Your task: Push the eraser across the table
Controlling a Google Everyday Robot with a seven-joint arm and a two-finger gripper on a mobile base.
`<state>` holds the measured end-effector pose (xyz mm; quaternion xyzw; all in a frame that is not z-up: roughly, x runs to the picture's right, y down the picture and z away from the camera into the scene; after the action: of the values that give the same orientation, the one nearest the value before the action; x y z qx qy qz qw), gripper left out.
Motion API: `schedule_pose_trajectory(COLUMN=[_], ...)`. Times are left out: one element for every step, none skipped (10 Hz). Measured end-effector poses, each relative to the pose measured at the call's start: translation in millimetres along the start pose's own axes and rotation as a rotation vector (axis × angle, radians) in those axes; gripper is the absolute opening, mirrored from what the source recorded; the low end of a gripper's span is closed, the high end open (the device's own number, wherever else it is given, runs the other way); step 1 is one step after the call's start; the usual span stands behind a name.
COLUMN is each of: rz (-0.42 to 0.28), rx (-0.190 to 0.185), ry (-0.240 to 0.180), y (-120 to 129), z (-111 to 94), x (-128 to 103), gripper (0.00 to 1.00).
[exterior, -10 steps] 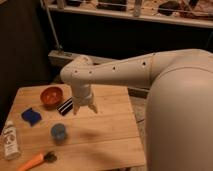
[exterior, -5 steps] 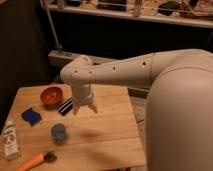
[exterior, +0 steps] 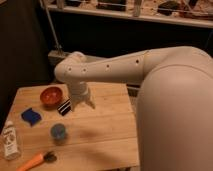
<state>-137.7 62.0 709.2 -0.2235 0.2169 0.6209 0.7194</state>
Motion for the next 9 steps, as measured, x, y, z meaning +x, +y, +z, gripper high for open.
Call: schedule_pose_trajectory(rz=[-0.039, -0.063, -0.084, -0.101, -0.103, -0.102, -0.103, -0.103, -0.102], rx=[0.015, 0.02, 0.012, -0.002, -0.005, -0.004, -0.005, -0.004, -0.004], ry=[-0.041, -0.071, -0.093, -0.108, -0.112, -0.112, -0.112, -0.112, -0.112], y=[22, 37, 51, 63, 64, 64, 64, 64, 63], z=[-12, -19, -26, -31, -32, -32, -32, -32, -32], x=[-19, -33, -44, -52, -54, -55, -54, -55, -55], gripper=[0.65, 0.65, 0.65, 0.65, 0.63, 0.57, 0.45, 0.37, 0.27])
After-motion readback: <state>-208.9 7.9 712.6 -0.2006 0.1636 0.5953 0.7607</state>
